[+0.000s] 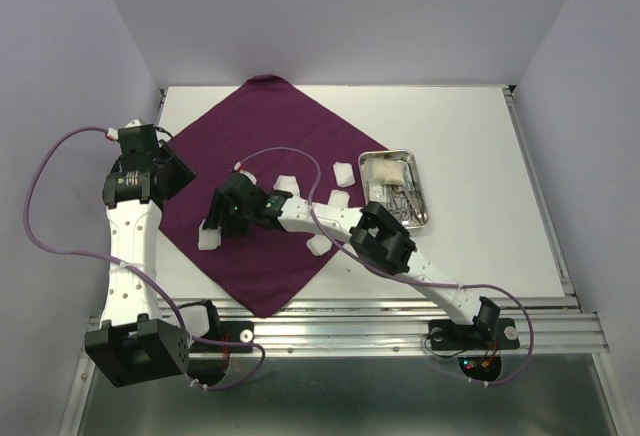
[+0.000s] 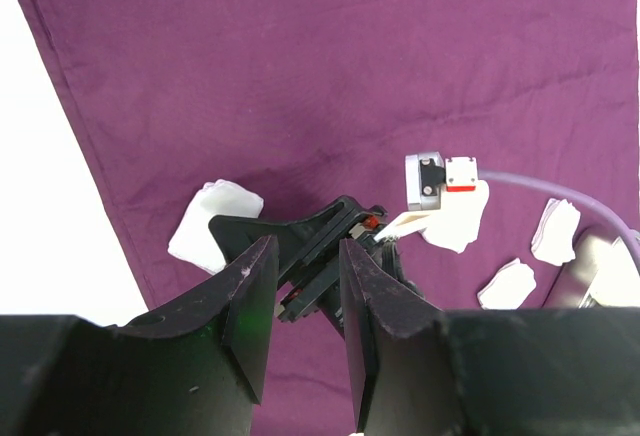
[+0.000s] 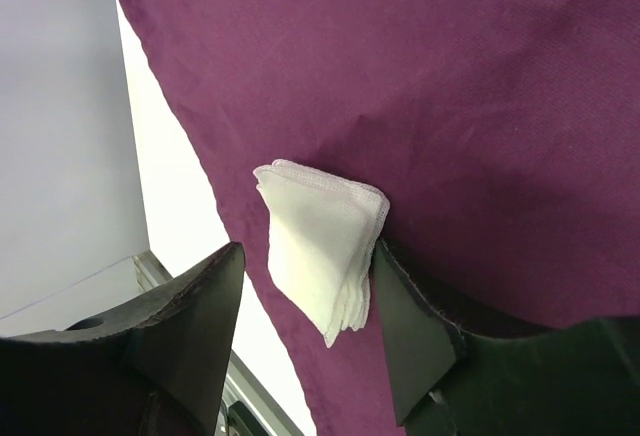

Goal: Prepare the surgical pack
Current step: Adjust the medical item in the surgical kit.

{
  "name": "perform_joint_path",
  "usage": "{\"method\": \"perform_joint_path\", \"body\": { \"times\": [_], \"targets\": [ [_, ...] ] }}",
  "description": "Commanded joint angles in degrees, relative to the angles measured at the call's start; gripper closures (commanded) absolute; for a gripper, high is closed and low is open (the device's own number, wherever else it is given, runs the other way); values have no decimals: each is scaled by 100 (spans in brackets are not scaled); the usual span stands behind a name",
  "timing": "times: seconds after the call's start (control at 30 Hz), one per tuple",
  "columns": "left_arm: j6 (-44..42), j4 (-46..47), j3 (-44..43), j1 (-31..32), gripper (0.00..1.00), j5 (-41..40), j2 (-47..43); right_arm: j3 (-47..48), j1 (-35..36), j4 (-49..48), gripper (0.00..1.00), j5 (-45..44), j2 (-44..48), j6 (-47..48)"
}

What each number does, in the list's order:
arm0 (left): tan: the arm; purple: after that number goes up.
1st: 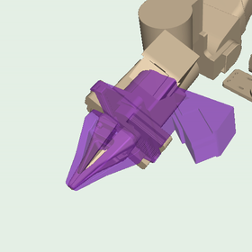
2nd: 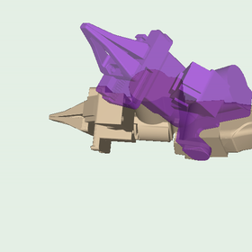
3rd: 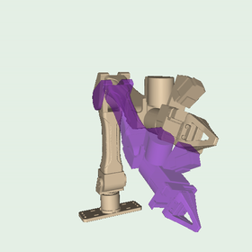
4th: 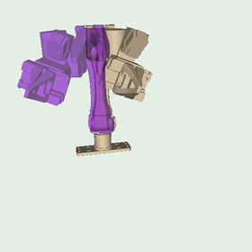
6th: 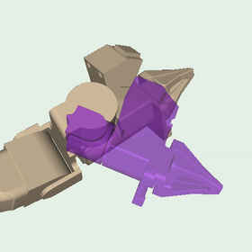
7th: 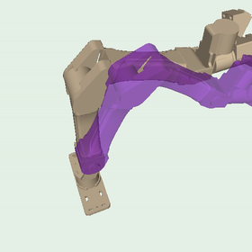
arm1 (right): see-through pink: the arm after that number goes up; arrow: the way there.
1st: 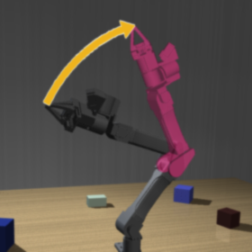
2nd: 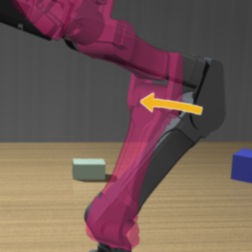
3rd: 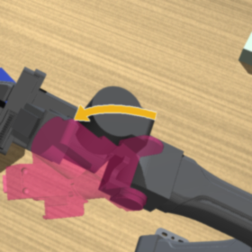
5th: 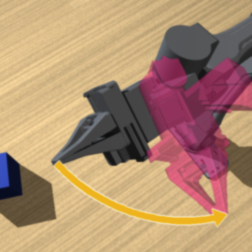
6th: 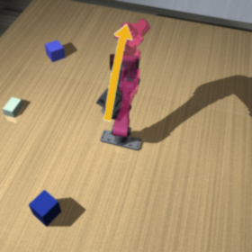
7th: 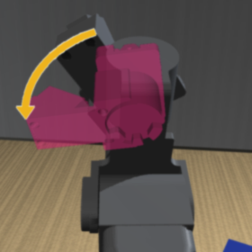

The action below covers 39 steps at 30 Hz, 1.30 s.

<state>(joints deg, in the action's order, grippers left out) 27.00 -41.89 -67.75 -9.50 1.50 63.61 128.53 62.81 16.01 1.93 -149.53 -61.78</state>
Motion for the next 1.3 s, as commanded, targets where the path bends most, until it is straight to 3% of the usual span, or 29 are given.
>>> {"method": "perform_joint_path", "body": {
  "times": [0.0, 0.17, 0.57, 0.73, 0.93, 1.27],
  "targets": [
    [-99, 32, -90, -35, 58, 8, -148, -161, 258, 341, 41, -167, -199, -27],
    [-99, 32, -55, -26, 58, 0, -148, -161, 258, 341, 43, -377, -173, -18],
    [-125, 49, -19, -35, 58, 35, -165, -284, 258, 333, 80, -721, 187, 403],
    [-125, 76, 33, -26, 58, 52, -183, -364, 258, 201, 99, -861, 582, 912],
    [-134, 67, 7, -35, 58, 44, -192, -539, 153, 210, 99, -879, 1083, 1360],
    [-125, 93, 60, -35, 58, 52, -192, -1330, -655, 210, 99, 43, 1963, 1994]
  ]
}}
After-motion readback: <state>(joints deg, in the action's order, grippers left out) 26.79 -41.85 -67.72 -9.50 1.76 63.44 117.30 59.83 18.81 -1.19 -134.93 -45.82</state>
